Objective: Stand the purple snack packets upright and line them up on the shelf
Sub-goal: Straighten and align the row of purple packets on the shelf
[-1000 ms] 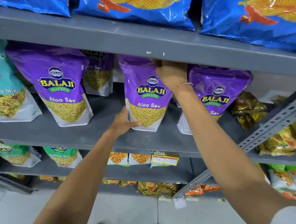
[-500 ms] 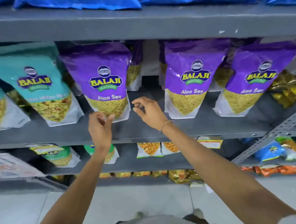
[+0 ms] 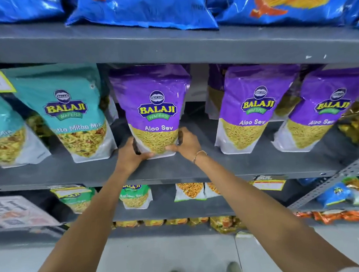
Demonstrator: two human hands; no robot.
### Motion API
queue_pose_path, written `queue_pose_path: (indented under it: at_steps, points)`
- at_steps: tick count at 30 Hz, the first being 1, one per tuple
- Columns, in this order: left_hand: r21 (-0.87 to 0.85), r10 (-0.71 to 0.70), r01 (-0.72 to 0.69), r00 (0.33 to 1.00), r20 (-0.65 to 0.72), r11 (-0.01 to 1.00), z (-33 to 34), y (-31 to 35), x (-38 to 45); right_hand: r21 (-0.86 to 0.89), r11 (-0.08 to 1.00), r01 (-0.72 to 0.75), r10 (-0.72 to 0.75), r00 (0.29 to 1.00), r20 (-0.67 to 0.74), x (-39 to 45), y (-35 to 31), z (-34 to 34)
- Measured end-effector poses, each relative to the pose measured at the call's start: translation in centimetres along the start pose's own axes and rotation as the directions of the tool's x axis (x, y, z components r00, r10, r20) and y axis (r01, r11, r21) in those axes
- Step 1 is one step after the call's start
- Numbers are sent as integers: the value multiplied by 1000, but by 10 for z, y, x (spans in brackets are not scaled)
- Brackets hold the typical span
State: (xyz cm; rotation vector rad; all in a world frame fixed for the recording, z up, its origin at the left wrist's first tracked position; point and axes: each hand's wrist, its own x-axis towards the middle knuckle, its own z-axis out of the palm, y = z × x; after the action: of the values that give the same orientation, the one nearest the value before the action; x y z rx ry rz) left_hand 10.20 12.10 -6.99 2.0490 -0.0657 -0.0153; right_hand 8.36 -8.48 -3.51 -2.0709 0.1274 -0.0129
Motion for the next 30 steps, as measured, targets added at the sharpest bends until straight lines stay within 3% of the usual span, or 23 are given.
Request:
queue_pose_path:
  at_steps: [6, 11, 13, 15, 17, 22, 30]
  points:
    - [-51, 8, -5, 998, 65, 999, 27, 12, 5, 54, 998, -17, 21, 997, -71, -6, 17, -25]
    - [-108, -18, 35, 988, 152, 994, 27, 9, 12, 27, 999, 43, -44, 998, 50, -8, 0, -41]
    - [-84, -14, 32, 980, 199, 996, 24, 10, 14, 195, 973, 126, -117, 991, -58, -6, -21, -50]
    - [-97, -9, 32, 973, 231, 995, 23, 13, 14, 314, 914, 256, -176, 949, -262, 0, -46, -63]
    - [-156, 21, 14, 975, 220, 988, 25, 17, 14, 387, 870, 304, -136, 904, -405, 6, -72, -78]
    - [-179, 44, -12, 984, 174, 984, 30, 21, 15, 441, 842, 311, -75, 877, -476, 12, -85, -85]
    - [-111, 43, -25, 985, 165, 993, 25, 24, 17, 505, 737, 448, 31, 725, -688, 21, -100, -88]
